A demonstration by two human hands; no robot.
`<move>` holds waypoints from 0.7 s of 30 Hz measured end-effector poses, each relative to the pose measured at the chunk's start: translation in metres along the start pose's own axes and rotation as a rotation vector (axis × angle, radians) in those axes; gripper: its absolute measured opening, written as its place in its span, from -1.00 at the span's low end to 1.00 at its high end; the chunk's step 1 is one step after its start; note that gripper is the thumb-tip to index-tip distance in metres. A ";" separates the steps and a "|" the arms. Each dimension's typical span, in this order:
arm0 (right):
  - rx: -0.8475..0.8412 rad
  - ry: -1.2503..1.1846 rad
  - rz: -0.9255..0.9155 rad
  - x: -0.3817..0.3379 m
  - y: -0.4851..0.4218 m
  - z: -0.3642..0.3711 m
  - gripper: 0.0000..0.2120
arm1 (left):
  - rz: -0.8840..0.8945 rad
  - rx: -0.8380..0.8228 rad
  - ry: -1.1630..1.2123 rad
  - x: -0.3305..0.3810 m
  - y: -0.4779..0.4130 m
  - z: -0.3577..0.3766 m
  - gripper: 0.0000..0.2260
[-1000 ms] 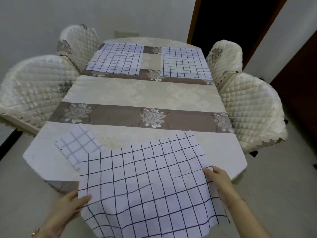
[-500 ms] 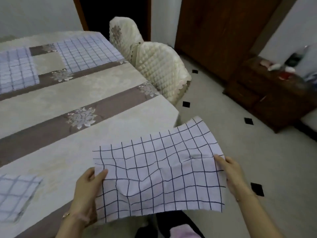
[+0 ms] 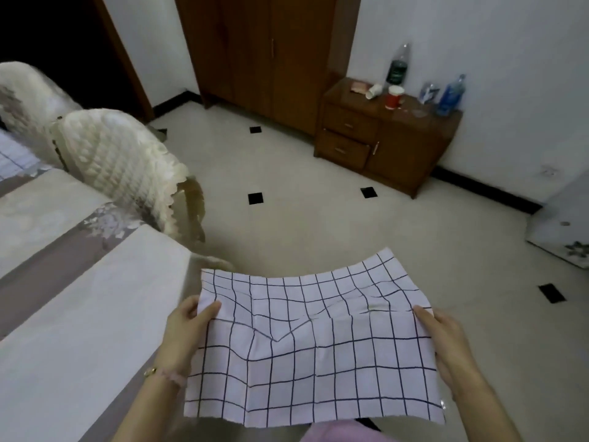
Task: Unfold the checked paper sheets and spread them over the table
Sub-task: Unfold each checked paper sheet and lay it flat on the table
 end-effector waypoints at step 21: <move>-0.144 0.274 -0.165 -0.256 -0.299 0.106 -0.84 | 0.095 0.197 0.200 0.112 -0.272 0.148 -0.92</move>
Point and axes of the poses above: each hand's wrist, its own y-axis away from the middle knuckle, its own z-axis out of the palm, x = y × z, the point moved 4 cm from there along -y, towards the middle knuckle, and after that the axes turned 14 degrees about y, right-handed, at the moved point
